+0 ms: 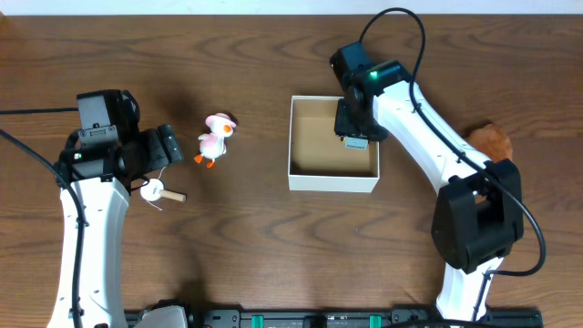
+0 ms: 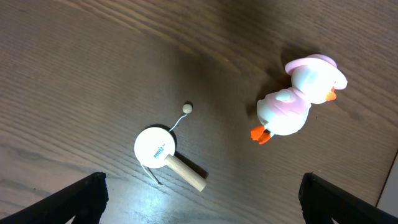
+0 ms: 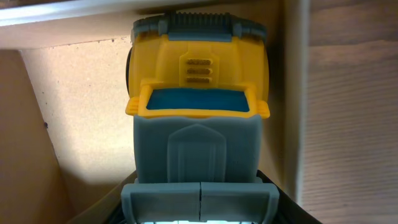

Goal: Pack container
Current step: 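Carry the truck with the right gripper into the white box and release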

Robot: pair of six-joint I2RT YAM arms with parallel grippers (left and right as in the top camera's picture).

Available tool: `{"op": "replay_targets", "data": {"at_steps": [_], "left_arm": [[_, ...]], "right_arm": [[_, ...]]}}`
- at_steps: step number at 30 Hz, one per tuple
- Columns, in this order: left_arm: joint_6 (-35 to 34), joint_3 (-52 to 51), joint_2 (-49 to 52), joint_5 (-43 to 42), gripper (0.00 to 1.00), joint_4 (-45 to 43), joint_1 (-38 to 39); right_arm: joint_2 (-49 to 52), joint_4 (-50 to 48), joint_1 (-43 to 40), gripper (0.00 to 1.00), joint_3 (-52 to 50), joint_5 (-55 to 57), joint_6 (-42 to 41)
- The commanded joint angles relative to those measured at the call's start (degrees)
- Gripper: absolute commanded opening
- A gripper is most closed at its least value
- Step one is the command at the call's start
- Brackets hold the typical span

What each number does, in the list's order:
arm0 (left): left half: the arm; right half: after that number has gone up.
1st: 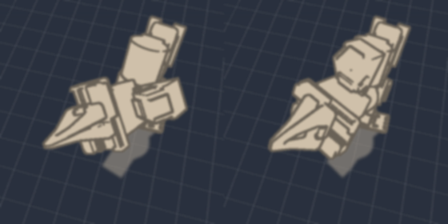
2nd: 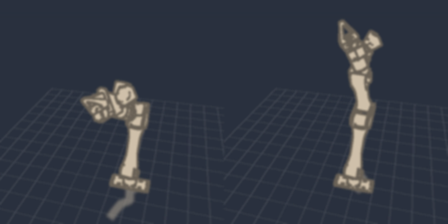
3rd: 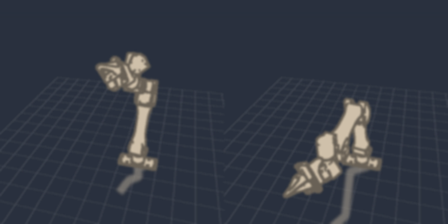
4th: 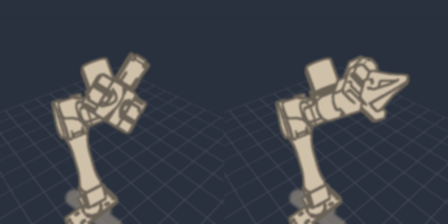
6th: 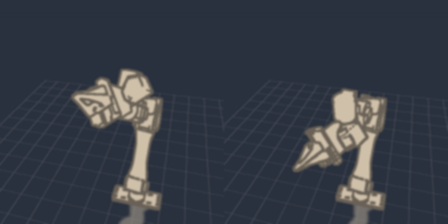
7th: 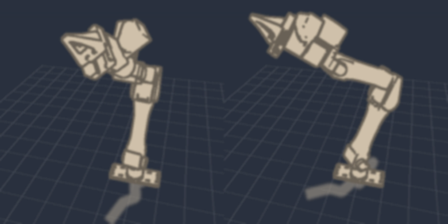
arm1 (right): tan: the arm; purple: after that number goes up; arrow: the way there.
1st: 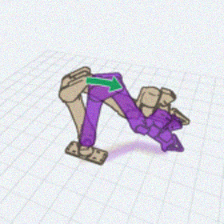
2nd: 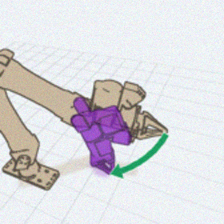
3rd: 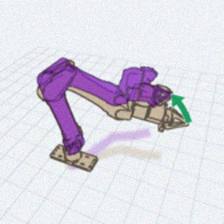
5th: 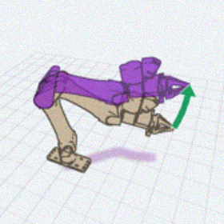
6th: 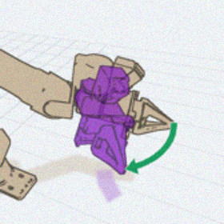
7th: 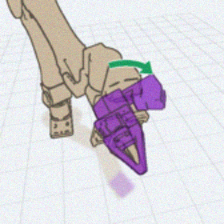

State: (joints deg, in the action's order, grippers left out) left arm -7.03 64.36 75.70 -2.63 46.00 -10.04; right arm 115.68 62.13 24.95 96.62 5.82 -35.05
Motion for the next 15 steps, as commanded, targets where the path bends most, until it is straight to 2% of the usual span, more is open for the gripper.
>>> {"op": "replay_targets", "data": {"at_steps": [1,4,13,15], "left_arm": [[0.8,1.6,0.4,0.1,0.98,-0.2,-0.3],[0.8,1.6,0.4,0.1,0.98,-0.2,-0.3],[0.8,1.6,0.4,0.1,0.98,-0.2,-0.3],[0.8,1.6,0.4,0.1,0.98,-0.3,-0.3]], "right_arm": [[1.1,-0.1,0.7,0.13,0.0,-0.3,2.7],[1.1,0.0,1.5,0.29,0.0,-0.3,4.4],[1.1,-0.4,2.1,0.41,0.0,0.0,6.0],[1.1,-0.4,2.1,0.47,0.0,0.0,6.4]]}}
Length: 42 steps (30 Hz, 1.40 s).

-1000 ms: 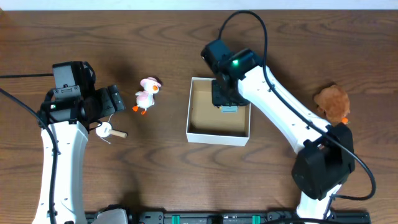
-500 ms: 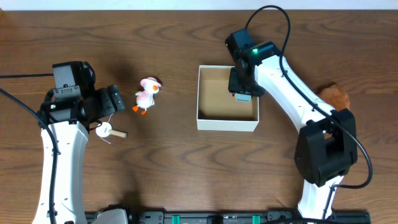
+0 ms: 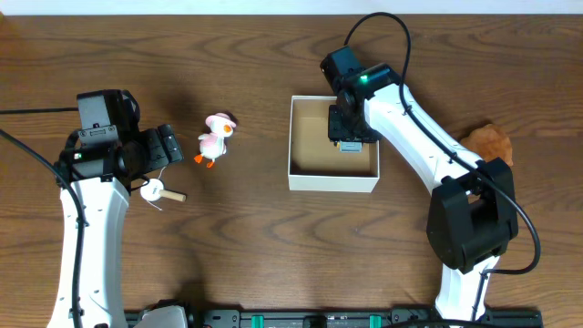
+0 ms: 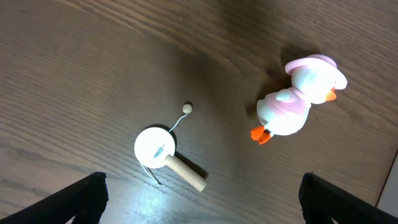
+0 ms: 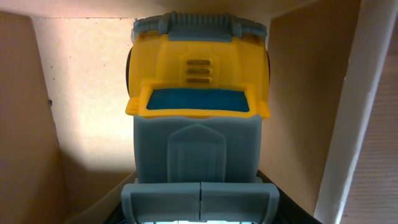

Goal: Pack container
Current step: 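Carry the truck with the right gripper into the white box and release, then move the right gripper to the brown plush toy and grasp it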

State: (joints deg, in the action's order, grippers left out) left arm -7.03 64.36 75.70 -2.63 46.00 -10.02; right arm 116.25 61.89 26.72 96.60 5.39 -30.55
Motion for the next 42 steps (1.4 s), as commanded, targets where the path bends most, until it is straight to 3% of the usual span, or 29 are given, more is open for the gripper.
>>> {"op": "replay_targets", "data": {"at_steps": [1,4,11,20,27,34,42], "left_arm": [[0.8,1.6,0.4,0.1,0.98,-0.3,-0.3],[0.8,1.6,0.4,0.3,0.98,-0.3,-0.3],[0.8,1.6,0.4,0.3,0.98,-0.2,-0.3],[0.8,1.6,0.4,0.3,0.98,-0.3,-0.3],[0.8,1.6,0.4,0.3,0.98,-0.2,-0.3],[0.8,1.6,0.4,0.3,0.98,-0.3,-0.3],[0.8,1.6,0.4,0.3,0.98,-0.3,-0.3]], "right_arm": [[0.5,-0.1,0.3,0.48,0.0,0.4,2.0],[0.5,-0.1,0.3,0.49,0.0,0.4,1.9],[0.5,0.1,0.3,0.64,0.0,0.4,1.9],[0.5,0.1,0.3,0.61,1.2,0.4,3.3],[-1.1,10.3,-1.0,0.66,16.4,2.0,10.5],[-2.8,23.1,-10.4,0.91,28.7,6.0,17.7],[-2.7,30.8,-27.1,0.99,25.7,6.0,25.1]]}}
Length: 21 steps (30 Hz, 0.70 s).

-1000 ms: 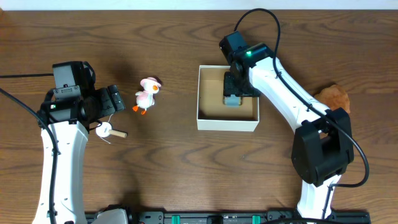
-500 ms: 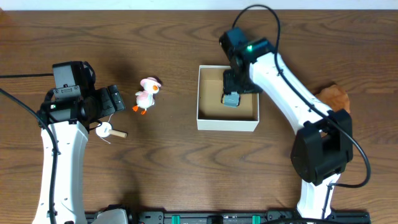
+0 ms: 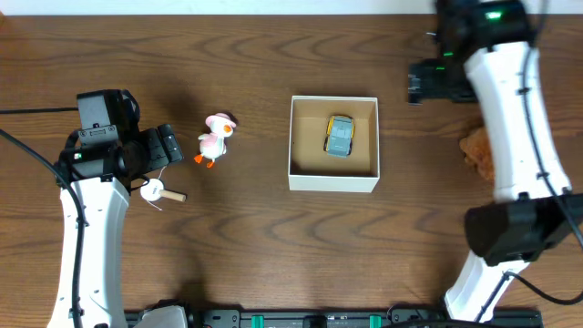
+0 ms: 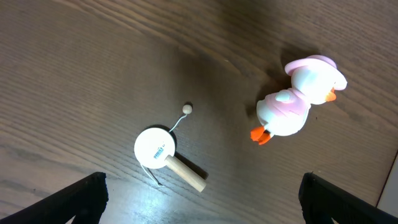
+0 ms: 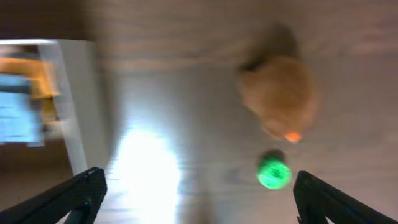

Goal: Pack container
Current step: 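Move the right gripper to the brown plush toy and grasp it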

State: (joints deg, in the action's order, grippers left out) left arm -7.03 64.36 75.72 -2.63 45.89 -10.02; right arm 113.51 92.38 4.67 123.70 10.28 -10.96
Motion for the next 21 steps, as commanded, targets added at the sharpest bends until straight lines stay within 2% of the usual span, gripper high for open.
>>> {"op": "replay_targets", "data": {"at_steps": [1,4,11,21], "left_arm": [[0.8,1.6,0.3,0.3,0.98,-0.2,-0.3],[0.8,1.6,0.3,0.3,0.98,-0.4,-0.3],[0.8,1.6,0.3,0.3,0.98,-0.6,-0.3],[0.8,1.6,0.3,0.3,0.98,-1.2,-0.3]], "right_arm": [[0.0,0.1,-7.0,0.99,-2.1,0.9,6.7],[0.0,0.0,-12.7,0.99,-4.5,-1.5,13.9],[0.0,-7.7,-22.1,0.99,-14.5,-4.2,20.1],[0.0,-25.2,-23.2,0.99,-29.1,-5.2,31.8]]}}
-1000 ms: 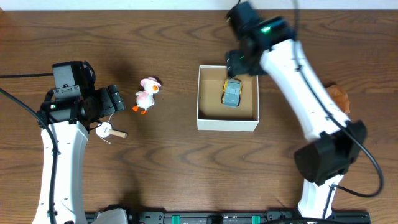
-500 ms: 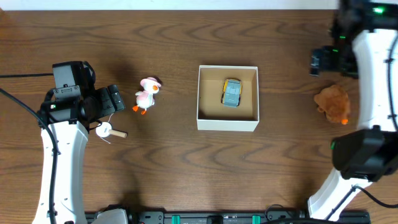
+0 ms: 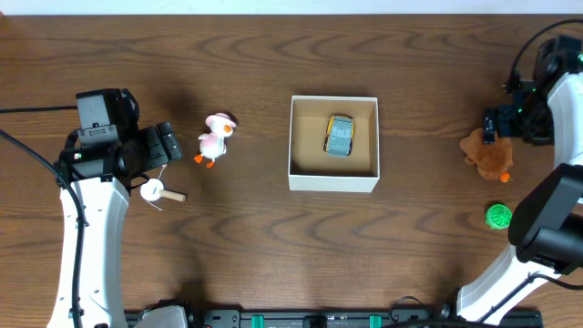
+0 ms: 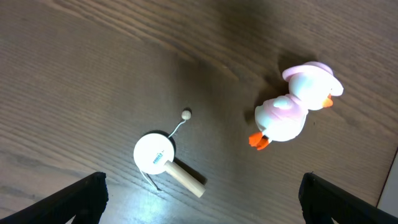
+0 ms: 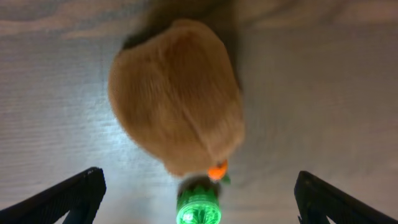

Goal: Pack container
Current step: 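Move the right gripper to the brown plush toy and grasp it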

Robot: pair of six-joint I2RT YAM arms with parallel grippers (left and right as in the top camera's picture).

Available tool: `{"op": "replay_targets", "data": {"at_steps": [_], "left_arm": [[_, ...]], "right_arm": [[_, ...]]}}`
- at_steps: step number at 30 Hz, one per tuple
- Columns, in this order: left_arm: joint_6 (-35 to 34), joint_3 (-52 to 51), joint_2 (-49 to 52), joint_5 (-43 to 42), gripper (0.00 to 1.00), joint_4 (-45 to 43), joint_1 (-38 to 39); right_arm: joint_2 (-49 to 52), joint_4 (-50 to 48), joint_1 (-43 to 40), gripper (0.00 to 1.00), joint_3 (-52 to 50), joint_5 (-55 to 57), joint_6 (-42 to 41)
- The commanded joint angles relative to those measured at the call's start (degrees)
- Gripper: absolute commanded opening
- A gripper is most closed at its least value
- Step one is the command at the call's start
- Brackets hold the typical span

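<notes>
The white cardboard box (image 3: 311,175) stands mid-table with the yellow and grey toy truck (image 3: 340,135) lying inside. My right gripper (image 3: 499,126) (image 5: 198,205) hangs open over the brown plush toy (image 3: 485,151) (image 5: 175,93) at the right edge, with a green round toy (image 3: 498,216) (image 5: 198,205) just beyond it. At the left, my left gripper (image 3: 169,144) (image 4: 199,202) is open above the table. The pink and white duck (image 3: 215,138) (image 4: 294,107) and the small white drum with a wooden handle (image 3: 160,192) (image 4: 163,158) lie under it.
The wooden table (image 3: 273,246) bears everything. The right arm runs down the right edge of the overhead view, the left arm down the left edge.
My right gripper has moved from the upper right of the box to above the brown plush toy at the right edge. The left wrist view shifted slightly; the duck and drum lie as before.
My right gripper was shut on the toy truck at the box's right side, then held it lower inside the box. Later the truck lay in the box and the gripper was open, away to the upper right. Now it hangs over the plush toy.
</notes>
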State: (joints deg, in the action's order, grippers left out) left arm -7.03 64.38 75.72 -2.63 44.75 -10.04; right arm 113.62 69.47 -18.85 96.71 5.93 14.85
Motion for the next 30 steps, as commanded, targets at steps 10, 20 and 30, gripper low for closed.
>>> {"op": "replay_targets", "data": {"at_steps": [10,20,30], "left_arm": [[0.8,1.6,0.3,0.3,0.98,-0.1,-0.3],[0.8,1.6,0.3,0.3,0.98,-0.1,-0.3],[0.8,1.6,0.3,0.2,0.98,0.0,-0.3]], "right_arm": [[0.0,-9.6,0.8,0.99,-8.1,-3.1,14.7],[0.3,-13.0,1.6,0.99,-15.7,-4.9,13.7],[0.3,-16.0,2.1,0.45,-15.8,-4.9,7.7]]}}
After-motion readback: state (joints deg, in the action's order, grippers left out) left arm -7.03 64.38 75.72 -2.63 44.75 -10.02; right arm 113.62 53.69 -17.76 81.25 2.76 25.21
